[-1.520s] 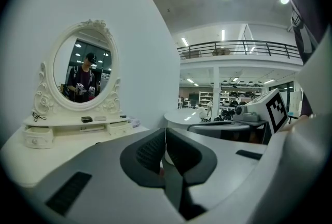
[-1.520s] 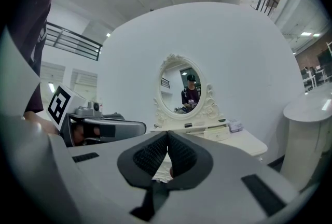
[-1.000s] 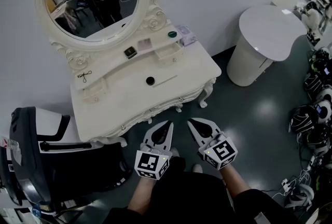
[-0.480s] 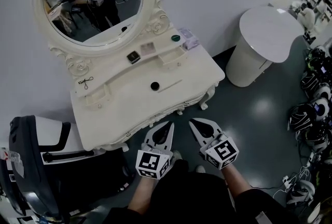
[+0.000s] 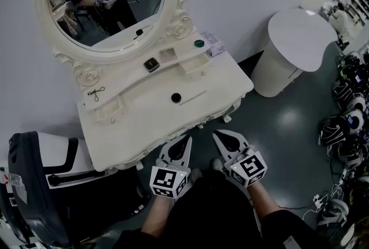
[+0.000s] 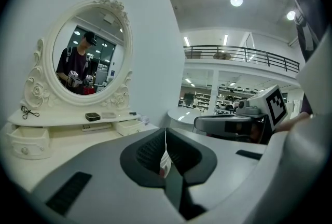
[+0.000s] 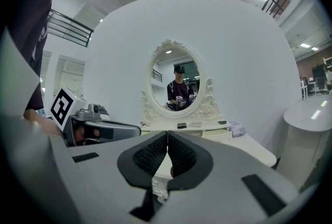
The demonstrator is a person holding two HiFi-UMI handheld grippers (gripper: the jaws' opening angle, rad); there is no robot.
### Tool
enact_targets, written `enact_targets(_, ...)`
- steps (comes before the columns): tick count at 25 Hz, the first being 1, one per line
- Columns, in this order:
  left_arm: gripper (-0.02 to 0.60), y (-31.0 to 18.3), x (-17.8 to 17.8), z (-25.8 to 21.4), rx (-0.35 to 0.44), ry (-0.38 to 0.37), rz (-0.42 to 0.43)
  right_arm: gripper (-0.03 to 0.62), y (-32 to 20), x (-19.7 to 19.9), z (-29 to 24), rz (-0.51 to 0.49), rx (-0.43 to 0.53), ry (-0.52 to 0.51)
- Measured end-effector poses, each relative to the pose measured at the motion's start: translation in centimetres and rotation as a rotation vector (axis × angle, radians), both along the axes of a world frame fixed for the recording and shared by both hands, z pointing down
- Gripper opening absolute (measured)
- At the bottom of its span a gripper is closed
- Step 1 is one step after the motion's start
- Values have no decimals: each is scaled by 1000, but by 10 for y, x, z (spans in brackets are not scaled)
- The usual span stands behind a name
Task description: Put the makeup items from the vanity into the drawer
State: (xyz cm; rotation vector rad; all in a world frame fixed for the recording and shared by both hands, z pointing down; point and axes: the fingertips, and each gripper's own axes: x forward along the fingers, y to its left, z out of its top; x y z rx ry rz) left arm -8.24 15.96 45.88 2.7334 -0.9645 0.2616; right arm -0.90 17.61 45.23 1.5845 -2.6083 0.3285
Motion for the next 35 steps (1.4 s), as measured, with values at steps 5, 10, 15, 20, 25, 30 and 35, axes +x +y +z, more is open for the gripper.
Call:
enact_targets(5, 17, -16, -1, 7, -8, -5, -13, 23, -16, 2, 4, -6, -4, -2)
enact_targets(10, 17, -39, -2, 12, -14, -14, -32, 23, -42, 7, 9, -12, -7, -13)
enact_targets(15, 17, -63, 5, 19, -32, -21, -51, 23, -70, 14, 13, -30, -14, -21)
enact_targets(20, 17, -90, 17, 24, -43, -29, -71, 23, -98, 24, 19, -56, -29, -28)
enact_targets(25, 17, -118, 24, 29, -58, -38, -107, 23, -132, 31, 24, -91, -40, -41)
enact_targets(30, 17, -145, 32, 33, -70, -53, -141, 23, -163, 37, 27, -132, -48, -55)
enact_targets(35, 17, -166, 37, 33, -73, -75, -174, 23, -185, 43, 28, -164, -52, -79)
